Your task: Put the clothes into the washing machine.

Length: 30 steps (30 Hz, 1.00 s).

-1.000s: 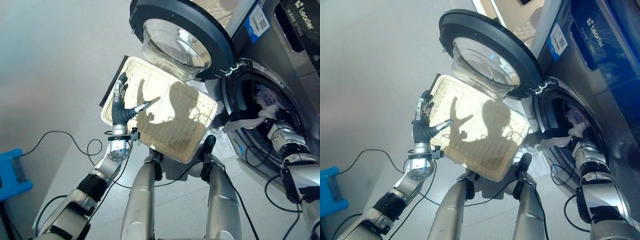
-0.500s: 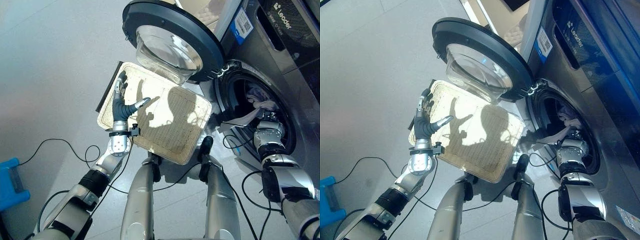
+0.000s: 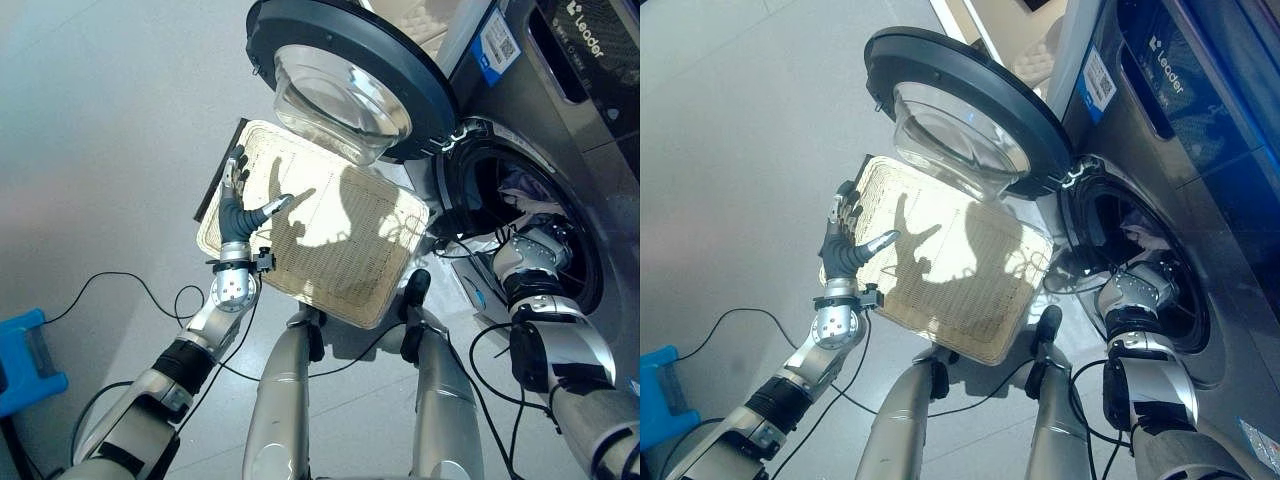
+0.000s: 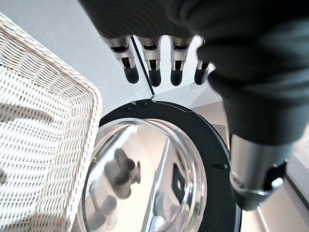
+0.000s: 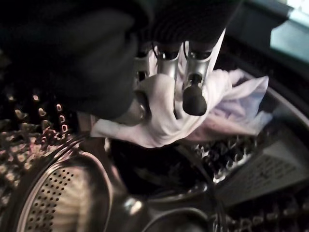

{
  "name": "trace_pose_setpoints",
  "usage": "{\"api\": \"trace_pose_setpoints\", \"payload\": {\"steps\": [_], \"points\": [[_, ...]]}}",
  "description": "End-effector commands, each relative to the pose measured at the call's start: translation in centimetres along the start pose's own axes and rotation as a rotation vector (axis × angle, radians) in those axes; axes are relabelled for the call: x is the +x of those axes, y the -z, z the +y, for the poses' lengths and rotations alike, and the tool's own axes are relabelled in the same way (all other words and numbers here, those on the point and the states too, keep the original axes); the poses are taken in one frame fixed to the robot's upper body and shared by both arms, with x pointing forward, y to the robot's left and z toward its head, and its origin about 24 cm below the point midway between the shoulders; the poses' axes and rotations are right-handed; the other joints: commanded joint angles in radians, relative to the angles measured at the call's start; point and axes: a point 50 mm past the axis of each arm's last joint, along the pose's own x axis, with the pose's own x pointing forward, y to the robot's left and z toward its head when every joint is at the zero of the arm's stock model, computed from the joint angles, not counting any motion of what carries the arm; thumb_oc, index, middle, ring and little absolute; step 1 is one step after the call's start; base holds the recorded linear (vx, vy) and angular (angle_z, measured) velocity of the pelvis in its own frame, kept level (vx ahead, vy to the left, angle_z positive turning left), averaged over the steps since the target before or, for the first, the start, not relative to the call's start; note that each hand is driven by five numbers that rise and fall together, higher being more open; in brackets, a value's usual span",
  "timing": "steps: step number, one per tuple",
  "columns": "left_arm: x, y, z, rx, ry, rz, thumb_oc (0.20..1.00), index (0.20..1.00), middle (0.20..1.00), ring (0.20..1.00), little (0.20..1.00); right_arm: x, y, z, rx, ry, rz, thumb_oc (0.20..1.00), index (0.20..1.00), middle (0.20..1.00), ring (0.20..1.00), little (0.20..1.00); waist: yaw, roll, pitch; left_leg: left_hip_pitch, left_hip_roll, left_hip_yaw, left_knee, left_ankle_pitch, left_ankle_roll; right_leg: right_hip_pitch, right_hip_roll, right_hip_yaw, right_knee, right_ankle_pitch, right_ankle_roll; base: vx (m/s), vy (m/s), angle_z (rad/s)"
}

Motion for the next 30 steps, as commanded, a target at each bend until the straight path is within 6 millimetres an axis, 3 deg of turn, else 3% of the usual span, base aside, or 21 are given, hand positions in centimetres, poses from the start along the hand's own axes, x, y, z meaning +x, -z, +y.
{"api": "trace_pose_setpoints", "payload": {"steps": [1,2,4,5,6,9,15,16,21,24,27,29,30], "points": [[0.3,-1.3,-0.3,-0.07,-0.003,-0.054,1.0,1.0,1.0,1.0,1.0,0.5,-3.9,6.9,0.062,-0.313,-0.181,0.2,0.2,0.2,0.2,0.2,-0.007,0.039,-0.032,0.043,-0.017,0.021,-0.015,-0.047,-0.054,0.041,0.003,-0.081,0.14,-0.135,0.068,0.0,0.0,0.0],[0.3,-1.3,-0.3,-0.072,-0.003,-0.054,1.0,1.0,1.0,1.0,1.0,0.6,-3.9,7.0,0.028,-0.311,-0.183,0.2,0.2,0.2,0.2,0.2,-0.007,0.04,-0.032,0.044,-0.017,0.021,-0.015,-0.047,-0.054,0.042,0.003,-0.082,0.139,-0.135,0.068,0.0,0.0,0.0],[0.4,-1.4,-0.4,-0.074,-0.004,-0.055,1.0,1.0,1.0,1.0,1.0,0.6,-3.6,7.0,-0.114,-0.27,-0.183,0.661,0.661,0.661,0.661,0.661,-0.006,0.042,-0.032,0.041,-0.019,0.021,-0.012,-0.048,-0.054,0.041,0.002,-0.081,0.141,-0.136,0.067,0.0,0.0,0.0],[0.4,-1.4,-0.5,-0.074,-0.002,-0.055,1.0,1.0,1.0,1.0,1.0,0.6,-3.3,7.0,-0.207,-0.244,-0.181,1.0,1.0,1.0,1.0,1.0,-0.004,0.044,-0.032,0.043,-0.021,0.021,-0.012,-0.047,-0.053,0.041,0.001,-0.081,0.14,-0.136,0.066,0.0,0.0,0.0],[0.4,-1.4,-0.5,-0.074,-0.002,-0.055,1.0,1.0,1.0,1.0,1.0,0.6,-3.2,7.0,-0.235,-0.238,-0.182,1.0,1.0,1.0,1.0,1.0,-0.003,0.044,-0.032,0.042,-0.02,0.021,-0.013,-0.046,-0.052,0.04,0.001,-0.081,0.141,-0.137,0.066,0.0,0.0,0.0],[0.5,-1.2,-0.6,-0.075,0.005,-0.055,1.0,1.0,1.0,1.0,1.0,1.6,-3.2,6.5,-0.536,-0.206,-0.179,1.0,1.0,1.0,1.0,1.0,0.007,0.047,-0.032,0.037,-0.024,0.02,-0.016,-0.04,-0.051,0.041,-0.003,-0.086,0.135,-0.133,0.064,0.0,0.0,0.0],[0.5,-1.2,-0.7,-0.074,0.019,-0.06,1.0,1.0,1.0,1.0,1.0,1.5,-2.6,6.3,-0.833,-0.172,-0.236,1.0,1.0,1.0,1.0,1.0,0.016,0.046,-0.032,0.029,-0.024,0.019,-0.015,-0.039,-0.047,0.036,-0.005,-0.093,0.138,-0.133,0.064,0.0,0.0,0.0],[0.5,-1.2,-0.7,-0.075,0.022,-0.062,1.0,1.0,1.0,1.0,1.0,1.5,-2.4,6.3,-1.014,-0.157,-0.288,1.0,1.0,1.0,1.0,1.0,0.019,0.046,-0.032,0.028,-0.025,0.019,-0.015,-0.039,-0.044,0.037,-0.005,-0.096,0.135,-0.131,0.064,0.0,0.0,0.0],[0.5,-1.1,-0.6,-0.071,0.025,-0.067,1.0,1.0,1.0,1.0,1.0,2.0,-2.4,5.9,-1.402,-0.109,-0.378,1.0,1.0,1.0,1.0,1.0,0.031,0.042,-0.032,0.023,-0.024,0.015,-0.01,-0.04,-0.037,0.036,-0.007,-0.104,0.139,-0.131,0.064,0.0,0.0,0.0],[0.4,-1.1,-0.6,-0.071,0.025,-0.067,1.0,1.0,1.0,1.0,1.0,1.9,-2.4,5.9,-1.445,-0.104,-0.395,1.0,1.0,1.0,1.0,1.0,0.031,0.041,-0.032,0.022,-0.024,0.014,-0.009,-0.042,-0.036,0.036,-0.007,-0.105,0.14,-0.131,0.064,0.0,0.0,0.0],[0.0,-1.0,-0.8,-0.074,0.036,-0.07,1.0,1.0,1.0,1.0,1.0,1.9,-2.6,5.8,-1.801,-0.083,-0.59,1.0,1.0,1.0,1.0,1.0,0.039,0.04,-0.032,0.024,-0.026,0.011,-0.003,-0.045,-0.03,0.04,-0.009,-0.108,0.141,-0.131,0.065,0.0,0.0,0.0],[-0.1,-1.0,-0.8,-0.076,0.036,-0.07,1.0,1.0,1.0,1.0,1.0,1.9,-2.7,5.8,-1.83,-0.071,-0.614,1.0,1.0,1.0,1.0,1.0,0.04,0.041,-0.032,0.026,-0.027,0.01,-0.004,-0.046,-0.03,0.044,-0.008,-0.11,0.139,-0.131,0.065,0.0,0.015,0.0],[-0.3,-1.0,-0.9,-0.077,0.035,-0.07,1.0,1.0,1.0,1.0,1.0,2.0,-2.9,5.4,-1.968,-0.051,-0.687,1.0,1.0,1.0,1.0,1.0,0.042,0.042,-0.032,0.031,-0.025,0.01,-0.004,-0.046,-0.027,0.048,-0.01,-0.111,0.141,-0.133,0.066,0.0,0.039,0.04]]}}
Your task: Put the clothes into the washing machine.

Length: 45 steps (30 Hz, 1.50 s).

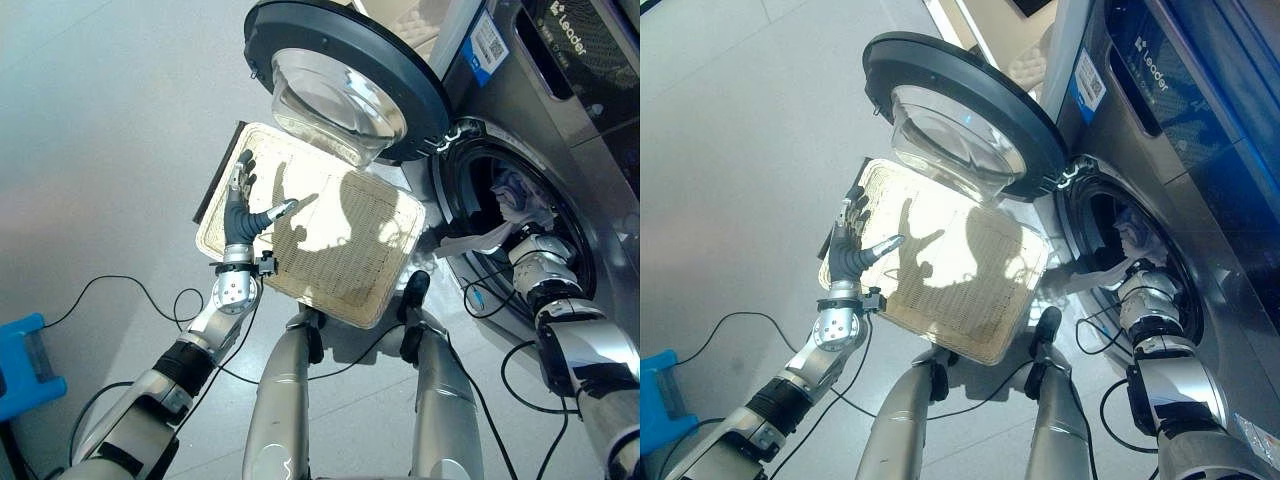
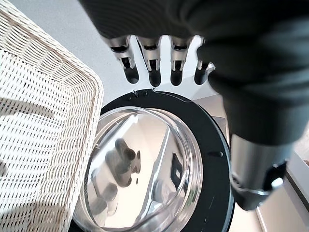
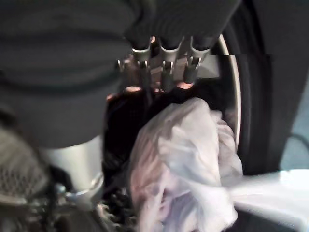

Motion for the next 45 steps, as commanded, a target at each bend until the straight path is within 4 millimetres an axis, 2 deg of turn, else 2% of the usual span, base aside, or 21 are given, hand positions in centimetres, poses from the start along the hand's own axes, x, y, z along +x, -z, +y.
{"api": "trace_pose_setpoints", "payload": {"steps": [1,3,4,6,8,10,11,12,14,16,17,25,27,28,29,35,37,38,43,44,45], "points": [[0.0,-1.3,-0.4,-0.052,-0.002,-0.096,1.0,1.0,1.0,1.0,1.0,1.5,-4.2,-2.0,-0.274,0.177,-0.236,1.0,1.0,1.0,1.0,1.0,0.018,0.035,-0.031,0.016,-0.026,0.013,0.006,-0.058,-0.022,0.032,-0.002,-0.082,0.139,-0.134,0.075,0.0,0.032,0.04],[0.0,-1.3,-0.4,-0.052,-0.002,-0.096,1.0,1.0,1.0,1.0,1.0,1.5,-4.2,-2.0,-0.274,0.177,-0.236,1.0,1.0,1.0,1.0,1.0,0.018,0.035,-0.031,0.016,-0.026,0.013,0.006,-0.058,-0.022,0.032,-0.002,-0.082,0.139,-0.134,0.075,0.0,0.011,0.04],[-0.1,-1.2,-0.4,-0.053,0.0,-0.096,1.0,1.0,1.0,1.0,1.0,1.5,-3.8,-2.1,-0.398,0.212,-0.272,1.0,1.0,1.0,1.0,1.0,0.02,0.036,-0.031,0.021,-0.028,0.012,0.004,-0.058,-0.019,0.037,-0.001,-0.083,0.138,-0.135,0.075,0.0,0.013,0.04],[-0.1,-1.2,-0.4,-0.053,0.0,-0.096,1.0,1.0,1.0,1.0,1.0,1.5,-3.8,-2.1,-0.398,0.212,-0.272,1.0,1.0,1.0,1.0,1.0,0.02,0.036,-0.031,0.021,-0.028,0.012,0.004,-0.058,-0.019,0.037,-0.001,-0.083,0.138,-0.135,0.075,0.03,0.022,0.07],[-1.2,-0.5,-0.7,-0.06,0.007,-0.073,1.0,1.0,1.0,1.0,1.0,1.0,-2.0,-2.9,-0.764,0.363,-0.435,1.0,1.0,1.0,1.0,1.0,0.028,0.039,-0.031,0.078,-0.03,0.008,-0.004,-0.082,-0.02,0.092,-0.001,-0.077,0.137,-0.16,0.092,0.07,0.081,0.17],[-1.5,-0.3,-0.9,-0.06,0.009,-0.069,1.0,1.0,1.0,1.0,1.0,0.7,-1.6,-2.8,-0.823,0.387,-0.477,1.0,1.0,1.0,1.0,1.0,0.029,0.039,-0.031,0.09,-0.031,0.007,-0.009,-0.082,-0.019,0.103,0.0,-0.077,0.133,-0.162,0.092,-0.03,0.057,0.11],[-1.4,-0.2,-1.0,-0.061,0.007,-0.072,1.0,1.0,1.0,1.0,1.0,0.3,-1.1,-2.5,-0.858,0.401,-0.511,1.0,1.0,1.0,1.0,1.0,0.027,0.039,-0.031,0.085,-0.031,0.014,-0.023,-0.057,-0.009,0.104,0.001,-0.089,0.114,-0.142,0.079,0.0,0.061,0.07],[-1.7,0.1,-1.2,-0.061,0.004,-0.054,1.0,1.0,1.0,1.0,1.0,-0.2,0.3,-2.5,-0.901,0.402,-0.547,1.0,1.0,1.0,1.0,1.0,0.026,0.039,-0.031,0.122,-0.032,0.008,-0.022,-0.081,-0.016,0.139,0.002,-0.077,0.121,-0.168,0.093,0.0,0.061,0.07],[-1.6,0.1,-1.2,-0.06,0.001,-0.058,1.0,1.0,1.0,1.0,1.0,-0.4,0.4,-2.4,-0.9,0.403,-0.562,1.0,1.0,1.0,1.0,1.0,0.025,0.037,-0.031,0.112,-0.031,0.016,-0.03,-0.059,-0.008,0.134,0.002,-0.088,0.106,-0.149,0.08,-0.01,0.042,0.05],[-1.9,0.5,-1.1,-0.057,-0.004,-0.038,1.0,1.0,1.0,1.0,1.0,-0.9,1.6,-2.3,-0.927,0.388,-0.591,1.0,1.0,1.0,1.0,1.0,0.022,0.035,-0.031,0.153,-0.032,0.012,-0.035,-0.081,-0.017,0.173,0.004,-0.078,0.105,-0.17,0.094,-0.01,0.056,0.03],[-1.9,0.6,-1.1,-0.054,-0.007,-0.039,1.0,1.0,1.0,1.0,1.0,-1.0,1.9,-2.2,-0.928,0.383,-0.59,1.0,1.0,1.0,1.0,1.0,0.02,0.033,-0.031,0.147,-0.031,0.02,-0.047,-0.058,-0.009,0.171,0.005,-0.089,0.088,-0.15,0.081,-0.06,0.047,0.02],[-3.0,1.9,0.1,-0.033,-0.029,0.016,1.0,1.0,1.0,1.0,1.0,-2.8,6.8,-2.8,-0.984,0.348,-0.525,1.0,1.0,1.0,1.0,1.0,0.013,0.018,-0.031,0.247,-0.03,0.022,-0.09,-0.055,-0.012,0.277,0.014,-0.082,0.031,-0.144,0.081,-0.01,0.05,0.01],[-3.1,2.0,0.1,-0.032,-0.029,0.019,1.0,1.0,1.0,1.0,1.0,-2.9,7.1,-2.9,-0.984,0.348,-0.518,1.0,1.0,1.0,1.0,1.0,0.013,0.018,-0.031,0.255,-0.03,0.023,-0.093,-0.055,-0.012,0.286,0.015,-0.082,0.028,-0.144,0.082,0.01,0.031,0.0],[-3.4,2.4,0.4,-0.016,-0.029,0.037,1.0,1.0,1.0,1.0,1.0,-3.9,8.7,-2.9,-0.993,0.329,-0.489,1.0,1.0,1.0,1.0,1.0,0.013,0.013,-0.031,0.302,-0.032,0.024,-0.113,-0.053,-0.011,0.336,0.02,-0.077,0.005,-0.141,0.083,0.02,0.057,0.0],[-3.5,2.5,0.4,-0.014,-0.029,0.04,1.0,1.0,1.0,1.0,1.0,-4.0,8.8,-2.9,-0.993,0.327,-0.486,1.0,1.0,1.0,1.0,1.0,0.013,0.013,-0.031,0.308,-0.032,0.024,-0.115,-0.053,-0.011,0.342,0.02,-0.076,0.001,-0.141,0.083,0.03,0.068,0.04],[-5.4,4.3,1.3,0.034,-0.035,0.139,1.0,1.0,1.0,1.0,1.0,-5.9,12.2,-3.6,-1.03,0.28,-0.463,1.0,1.0,1.0,1.0,1.0,0.012,-0.003,-0.078,0.383,-0.041,0.022,-0.158,-0.052,-0.016,0.429,0.036,-0.061,-0.067,-0.13,0.09,0.05,0.054,0.0],[-5.6,4.5,1.4,0.039,-0.036,0.148,1.0,1.0,1.0,1.0,1.0,-6.0,12.4,-3.6,-1.033,0.275,-0.461,1.0,1.0,1.0,1.0,1.0,0.012,-0.004,-0.083,0.388,-0.042,0.021,-0.162,-0.051,-0.016,0.436,0.037,-0.06,-0.072,-0.129,0.09,0.06,0.045,0.0],[-7.2,5.8,1.8,0.084,-0.039,0.223,1.0,1.0,1.0,1.0,1.0,-7.0,14.4,-4.4,-1.061,0.223,-0.463,1.0,1.0,1.0,1.0,1.0,0.011,-0.014,-0.117,0.428,-0.049,0.016,-0.193,-0.046,-0.017,0.481,0.051,-0.046,-0.107,-0.125,0.094,0.12,0.067,0.0],[-11.6,8.8,2.7,0.193,-0.012,0.422,1.0,1.0,1.0,1.0,1.0,-8.9,18.0,-6.1,-1.153,0.082,-0.486,1.0,1.0,1.0,1.0,1.0,0.007,-0.033,-0.2,0.509,-0.06,0.004,-0.257,-0.033,-0.015,0.564,0.062,-0.019,-0.167,-0.116,0.104,0.14,0.063,-0.01],[-11.6,8.8,2.7,0.193,-0.012,0.422,1.0,1.0,1.0,1.0,1.0,-8.9,18.0,-6.1,-1.153,0.082,-0.486,1.0,1.0,1.0,1.0,1.0,0.007,-0.033,-0.2,0.509,-0.06,0.004,-0.257,-0.033,-0.015,0.564,0.062,-0.019,-0.167,-0.116,0.104,0.17,0.066,-0.03],[-13.2,9.8,3.0,0.235,0.002,0.498,1.0,1.0,1.0,1.0,1.0,-9.4,18.9,-6.6,-1.191,0.032,-0.499,1.0,1.0,1.0,1.0,1.0,0.002,-0.041,-0.231,0.528,-0.061,0.002,-0.273,-0.029,-0.012,0.581,0.065,-0.008,-0.183,-0.109,0.107,0.13,0.048,-0.03]]}}
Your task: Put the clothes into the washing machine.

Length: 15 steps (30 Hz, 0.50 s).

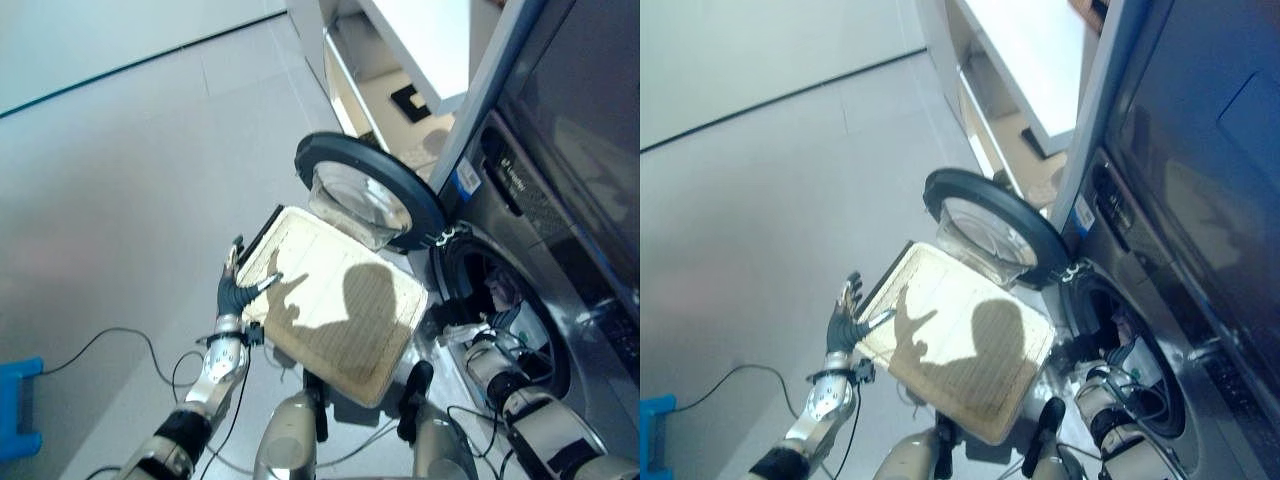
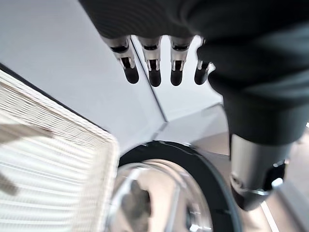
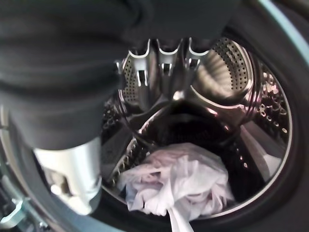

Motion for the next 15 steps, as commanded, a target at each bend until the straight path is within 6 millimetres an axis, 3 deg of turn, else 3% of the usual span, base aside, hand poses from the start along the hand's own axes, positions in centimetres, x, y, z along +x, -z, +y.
{"api": "trace_pose_setpoints", "payload": {"steps": [1,4,9,11,14,15], "points": [[-0.7,1.2,-0.5,0.071,0.046,0.036,1.0,1.0,1.0,1.0,1.0,-1.5,2.2,-0.3,-0.175,0.204,-0.168,1.0,1.0,1.0,1.0,1.0,-0.022,-0.059,-0.12,-0.026,-0.045,0.02,0.04,-0.057,0.019,0.032,0.011,0.069,0.052,-0.083,0.064,0.21,0.073,-0.05],[-2.7,4.5,0.1,0.165,0.061,0.198,1.0,1.0,1.0,1.0,1.0,-2.7,3.7,0.5,-0.243,0.143,-0.23,1.0,1.0,1.0,1.0,1.0,-0.033,-0.074,-0.168,0.018,-0.044,0.016,0.001,-0.045,0.022,0.067,0.017,0.096,0.018,-0.066,0.073,0.14,0.041,-0.07],[-4.7,7.2,0.7,0.232,0.087,0.364,1.0,1.0,1.0,1.0,1.0,-3.5,4.8,1.1,-0.299,0.074,-0.278,1.0,1.0,1.0,1.0,1.0,-0.046,-0.086,-0.207,0.051,-0.04,0.012,-0.046,-0.027,0.021,0.093,0.023,0.117,-0.025,-0.042,0.08,0.07,0.007,-0.1],[-6.5,9.0,1.0,0.279,0.154,0.482,1.0,1.0,1.0,1.0,1.0,-4.1,5.5,1.7,-0.331,0.005,-0.309,1.0,1.0,1.0,1.0,1.0,-0.053,-0.092,-0.23,0.073,-0.04,0.004,-0.083,-0.012,0.018,0.109,0.026,0.129,-0.069,-0.018,0.087,0.06,-0.006,-0.1],[-7.2,9.6,0.9,0.288,0.196,0.538,1.0,1.0,1.0,1.0,1.0,-4.3,5.5,1.9,-0.35,-0.022,-0.333,1.0,1.0,1.0,1.0,1.0,-0.057,-0.095,-0.237,0.08,-0.041,0.006,-0.087,-0.013,0.018,0.115,0.026,0.136,-0.089,-0.007,0.089,0.04,-0.011,-0.16],[-8.8,10.9,1.2,0.288,0.263,0.663,1.0,1.0,1.0,1.0,1.0,-4.7,5.8,2.5,-0.393,-0.119,-0.365,1.0,1.0,1.0,1.0,1.0,-0.063,-0.101,-0.253,0.094,-0.043,0.006,-0.094,-0.014,0.018,0.127,0.025,0.147,-0.126,0.016,0.095,0.07,-0.018,-0.1]]}}
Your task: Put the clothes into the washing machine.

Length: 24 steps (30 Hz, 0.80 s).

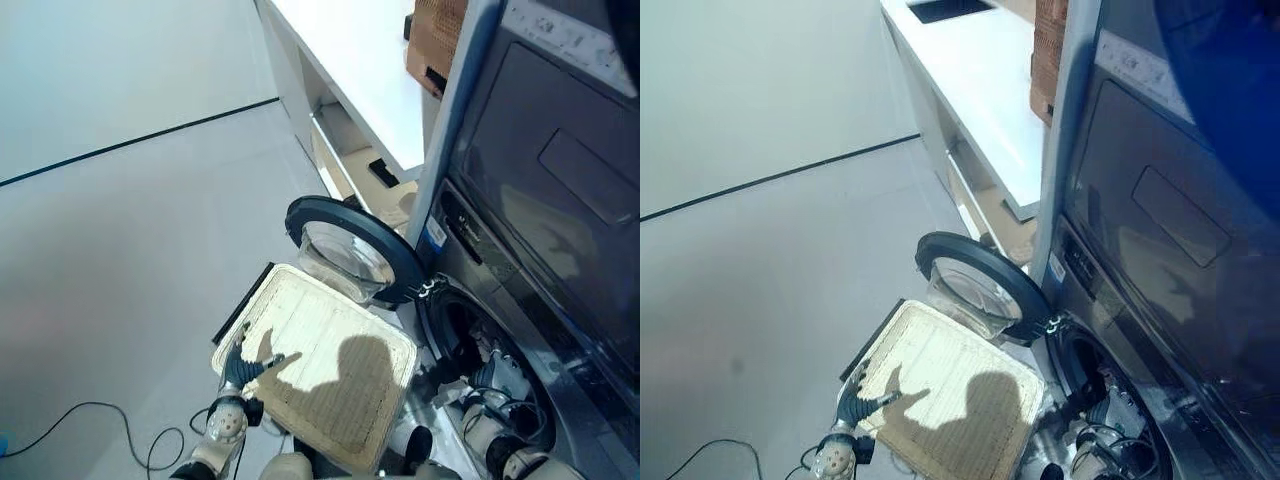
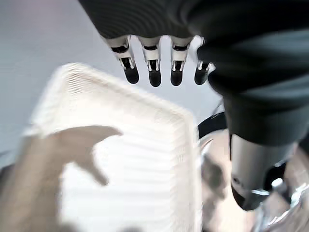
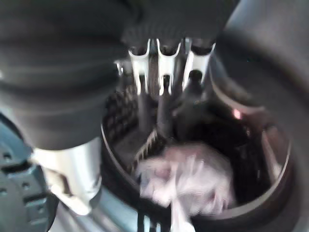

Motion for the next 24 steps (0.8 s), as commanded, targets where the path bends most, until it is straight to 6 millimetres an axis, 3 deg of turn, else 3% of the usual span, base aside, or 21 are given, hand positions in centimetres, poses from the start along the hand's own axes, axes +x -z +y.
{"api": "trace_pose_setpoints", "payload": {"steps": [1,6,10,19,24], "points": [[0.3,0.0,-1.1,0.037,0.135,0.047,1.0,1.0,1.0,1.0,1.0,2.6,1.6,-1.9,-0.162,0.066,-0.08,1.0,1.0,1.0,1.0,1.0,-0.011,0.019,0.004,-0.023,-0.059,-0.032,0.002,-0.01,0.028,0.039,-0.026,0.101,-0.019,0.01,0.08,0.08,-0.02,-0.2],[-0.1,0.7,-2.4,0.106,0.233,0.1,1.0,1.0,1.0,1.0,1.0,1.3,0.4,0.5,-0.139,-0.249,-0.211,1.0,1.0,1.0,1.0,1.0,-0.017,0.014,-0.017,-0.006,-0.053,-0.036,-0.003,-0.016,0.032,0.051,-0.018,0.118,-0.016,0.001,0.072,0.07,-0.023,-0.17],[0.3,-0.8,-3.3,0.122,0.258,0.029,1.0,1.0,1.0,1.0,1.0,0.0,0.0,2.0,-0.032,-0.456,-0.207,1.0,1.0,1.0,1.0,1.0,-0.013,0.004,-0.017,-0.006,-0.048,-0.037,0.008,-0.023,0.034,0.051,-0.014,0.118,-0.002,-0.011,0.065,0.03,-0.041,-0.02],[0.9,-1.1,-2.1,0.099,0.242,0.032,1.0,1.0,1.0,1.0,1.0,-3.2,-1.1,4.3,0.503,-1.192,-0.102,1.0,1.0,1.0,1.0,1.0,-0.008,-0.023,-0.004,0.002,-0.036,-0.045,0.003,-0.015,0.027,0.064,-0.002,0.116,-0.004,-0.022,0.05,0.02,-0.047,-0.01],[0.0,0.4,-2.3,0.132,0.254,0.065,1.0,1.0,1.0,1.0,1.0,-5.3,-0.3,5.1,0.581,-1.398,-0.099,1.0,1.0,1.0,1.0,1.0,-0.011,-0.027,-0.026,0.032,-0.034,-0.042,-0.01,-0.011,0.021,0.097,0.001,0.107,-0.019,-0.026,0.047,0.11,-0.02,0.07]]}}
